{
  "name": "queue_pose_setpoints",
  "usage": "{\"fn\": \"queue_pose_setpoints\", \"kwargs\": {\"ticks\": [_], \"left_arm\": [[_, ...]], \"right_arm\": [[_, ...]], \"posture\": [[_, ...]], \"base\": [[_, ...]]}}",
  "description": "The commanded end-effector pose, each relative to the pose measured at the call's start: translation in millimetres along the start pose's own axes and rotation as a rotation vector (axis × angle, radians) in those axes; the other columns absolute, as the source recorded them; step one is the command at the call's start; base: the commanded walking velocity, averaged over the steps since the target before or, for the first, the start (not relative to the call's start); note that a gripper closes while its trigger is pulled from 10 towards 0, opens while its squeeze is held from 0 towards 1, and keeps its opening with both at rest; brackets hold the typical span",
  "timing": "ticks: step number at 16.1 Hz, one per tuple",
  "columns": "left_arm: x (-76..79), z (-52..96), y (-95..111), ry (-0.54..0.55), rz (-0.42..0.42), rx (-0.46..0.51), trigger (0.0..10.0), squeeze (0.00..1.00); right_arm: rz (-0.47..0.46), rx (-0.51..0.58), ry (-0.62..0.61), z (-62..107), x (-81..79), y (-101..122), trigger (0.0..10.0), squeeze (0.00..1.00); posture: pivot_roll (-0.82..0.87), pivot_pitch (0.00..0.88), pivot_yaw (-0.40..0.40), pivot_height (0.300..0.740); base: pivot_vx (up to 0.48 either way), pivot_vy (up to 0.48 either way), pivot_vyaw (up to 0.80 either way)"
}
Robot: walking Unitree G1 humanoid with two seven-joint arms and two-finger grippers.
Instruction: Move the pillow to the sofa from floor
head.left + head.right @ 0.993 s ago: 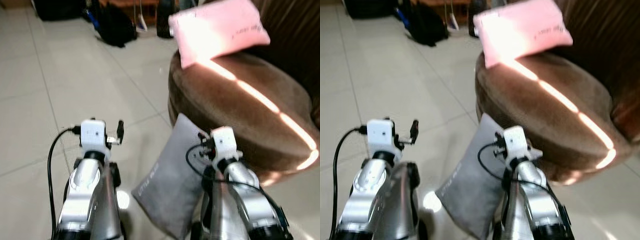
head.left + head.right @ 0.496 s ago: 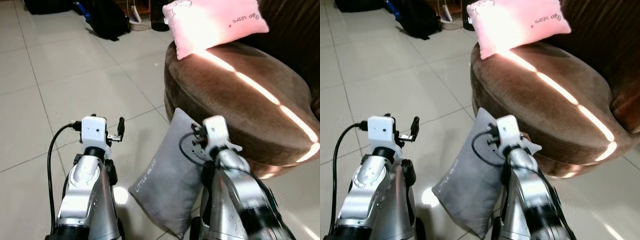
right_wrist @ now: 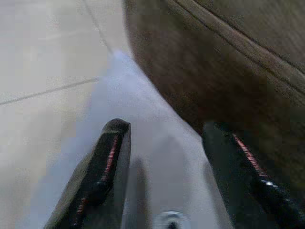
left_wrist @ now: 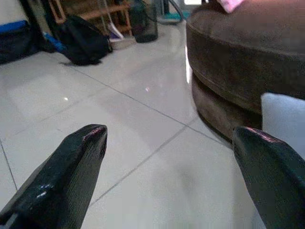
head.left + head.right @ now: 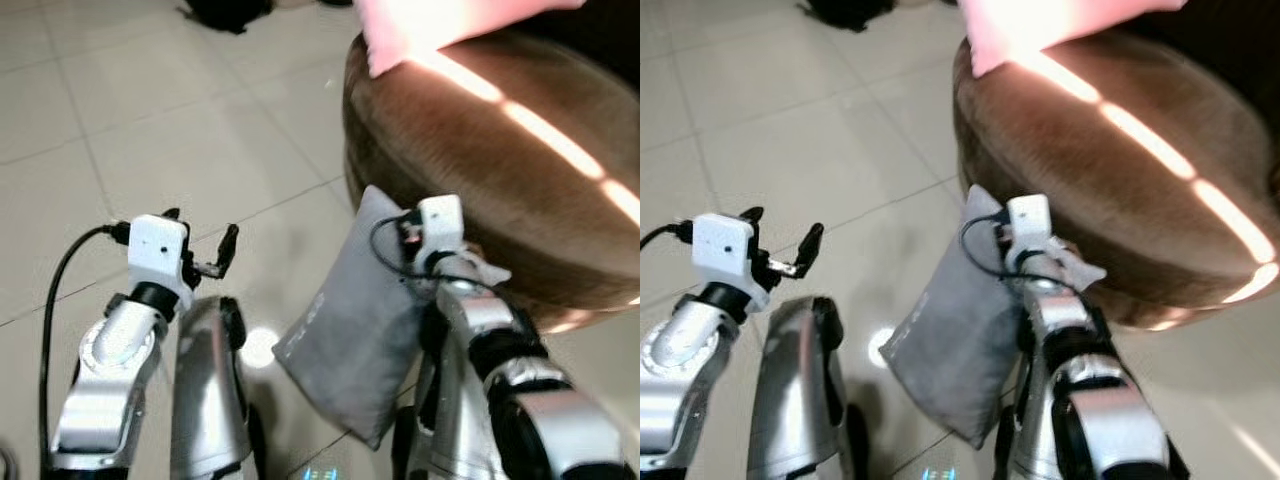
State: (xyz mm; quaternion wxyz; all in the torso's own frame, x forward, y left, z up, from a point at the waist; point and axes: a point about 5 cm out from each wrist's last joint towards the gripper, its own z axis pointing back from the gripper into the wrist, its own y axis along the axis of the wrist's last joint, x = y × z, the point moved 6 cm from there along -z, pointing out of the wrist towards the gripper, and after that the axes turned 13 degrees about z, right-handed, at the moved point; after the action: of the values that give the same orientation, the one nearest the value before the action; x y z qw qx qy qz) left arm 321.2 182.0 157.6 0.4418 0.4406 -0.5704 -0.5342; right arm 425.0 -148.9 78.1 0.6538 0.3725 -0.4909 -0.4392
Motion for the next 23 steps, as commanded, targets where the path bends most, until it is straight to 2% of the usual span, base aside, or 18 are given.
{"fn": "queue_pose_setpoints", "kwargs": {"ticks": [1,2,4,6,8,11,13,16,17,19,21,22,23], "left_arm": [[4.6,3.7,3.3,-0.045,0.016,-0.009,10.0,0.00],[14.1,6.6,7.6,-0.105,0.055,-0.008,10.0,0.00],[49.2,14.6,10.9,-0.299,0.125,-0.040,10.0,0.00],[62.3,18.5,9.0,-0.365,0.138,-0.055,10.0,0.00],[66.1,19.4,5.2,-0.376,0.155,-0.063,10.0,0.00],[68.3,21.1,4.6,-0.391,0.161,-0.080,10.0,0.00],[68.9,21.7,7.3,-0.407,0.151,-0.084,10.0,0.00],[73.6,25.3,7.2,-0.452,0.151,-0.102,10.0,0.00],[77.6,27.8,6.6,-0.474,0.159,-0.114,10.0,0.00],[77.1,27.5,6.4,-0.469,0.158,-0.114,10.0,0.00],[76.3,26.2,6.6,-0.464,0.156,-0.113,10.0,0.00],[76.3,25.9,6.7,-0.465,0.156,-0.113,10.0,0.00],[76.9,25.9,6.8,-0.466,0.158,-0.115,10.0,0.00]], "right_arm": [[-0.027,-0.024,-0.067,-0.2,17.5,-5.2,10.0,1.00],[-0.028,-0.032,-0.109,-0.5,33.8,-5.7,10.0,1.00],[-0.063,-0.020,-0.116,0.9,54.9,-6.3,10.0,1.00],[-0.074,-0.004,-0.052,2.2,56.8,-7.0,10.0,1.00],[-0.023,-0.016,0.104,5.4,46.3,-14.0,10.0,1.00],[0.046,-0.041,0.155,8.3,40.9,-23.8,10.0,1.00],[0.134,-0.065,0.190,9.9,32.7,-31.8,10.0,1.00],[0.250,-0.169,0.275,14.9,23.1,-52.2,10.0,1.00],[0.268,-0.200,0.293,16.9,22.9,-58.2,10.0,1.00],[0.255,-0.154,0.230,13.1,33.9,-47.1,10.0,1.00],[0.262,-0.121,0.209,10.9,37.3,-39.0,10.0,1.00],[0.280,-0.123,0.216,10.6,37.0,-38.3,10.0,0.95],[0.305,-0.137,0.251,11.9,32.9,-41.6,10.0,0.00]], "posture": [[0.20,0.256,0.025,0.369],[0.20,0.256,0.031,0.369],[0.18,0.259,0.038,0.369],[0.16,0.258,0.040,0.369],[0.15,0.256,0.044,0.369],[0.16,0.249,0.049,0.369],[0.18,0.253,0.055,0.369],[0.18,0.259,0.059,0.369],[0.19,0.260,0.058,0.369],[0.18,0.260,0.056,0.369],[0.18,0.262,0.057,0.369],[0.18,0.260,0.058,0.369],[0.18,0.259,0.057,0.369]], "base": [[0.000,0.000,0.00],[0.000,0.000,0.00],[0.000,0.000,0.00],[0.000,0.000,0.00],[0.000,0.000,0.00],[0.000,0.000,0.00],[0.000,0.000,0.00],[0.000,0.000,0.00],[0.000,0.000,0.00],[0.000,0.000,0.00],[0.000,0.000,0.00],[0.000,0.000,0.00],[0.000,0.000,0.00]]}}
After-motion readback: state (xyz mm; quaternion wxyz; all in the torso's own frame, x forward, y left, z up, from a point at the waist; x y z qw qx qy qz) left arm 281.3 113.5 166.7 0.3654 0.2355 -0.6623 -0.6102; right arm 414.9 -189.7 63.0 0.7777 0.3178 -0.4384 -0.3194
